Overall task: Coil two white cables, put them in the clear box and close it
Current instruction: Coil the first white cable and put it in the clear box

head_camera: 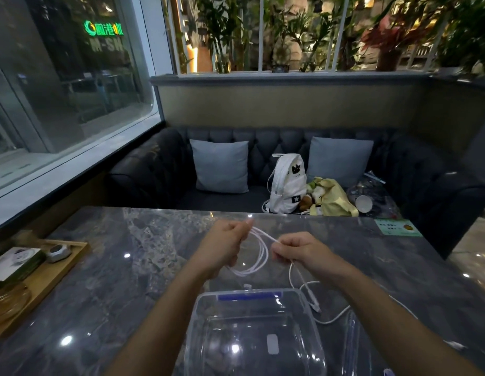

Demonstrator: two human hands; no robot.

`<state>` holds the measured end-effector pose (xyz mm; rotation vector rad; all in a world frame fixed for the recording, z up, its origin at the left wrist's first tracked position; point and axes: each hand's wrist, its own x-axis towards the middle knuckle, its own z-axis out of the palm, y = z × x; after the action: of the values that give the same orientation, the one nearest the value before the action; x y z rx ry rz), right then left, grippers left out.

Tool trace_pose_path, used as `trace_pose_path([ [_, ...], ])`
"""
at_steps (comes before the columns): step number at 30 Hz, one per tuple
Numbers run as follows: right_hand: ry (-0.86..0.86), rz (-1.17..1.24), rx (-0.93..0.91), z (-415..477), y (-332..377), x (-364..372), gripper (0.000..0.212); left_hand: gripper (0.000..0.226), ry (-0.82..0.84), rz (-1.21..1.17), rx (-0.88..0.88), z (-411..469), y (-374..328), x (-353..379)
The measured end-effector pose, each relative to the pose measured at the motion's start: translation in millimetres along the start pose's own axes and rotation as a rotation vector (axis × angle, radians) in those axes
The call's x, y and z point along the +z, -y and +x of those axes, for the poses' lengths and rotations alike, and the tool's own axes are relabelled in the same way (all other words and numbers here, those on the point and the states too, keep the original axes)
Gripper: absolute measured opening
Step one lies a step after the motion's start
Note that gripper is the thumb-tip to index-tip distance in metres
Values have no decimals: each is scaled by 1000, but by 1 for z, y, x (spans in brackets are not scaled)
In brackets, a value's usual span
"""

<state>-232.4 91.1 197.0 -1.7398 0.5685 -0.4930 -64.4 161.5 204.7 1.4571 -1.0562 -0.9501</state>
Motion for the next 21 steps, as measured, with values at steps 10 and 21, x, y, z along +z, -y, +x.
trace_pose_path([
  [10, -14, 139, 249, -7, -12, -13, 11, 60, -39, -17, 16, -2, 21, -16],
  [21, -40, -61, 125, 6, -16, 12, 38, 54, 139, -171, 42, -10, 14, -21],
])
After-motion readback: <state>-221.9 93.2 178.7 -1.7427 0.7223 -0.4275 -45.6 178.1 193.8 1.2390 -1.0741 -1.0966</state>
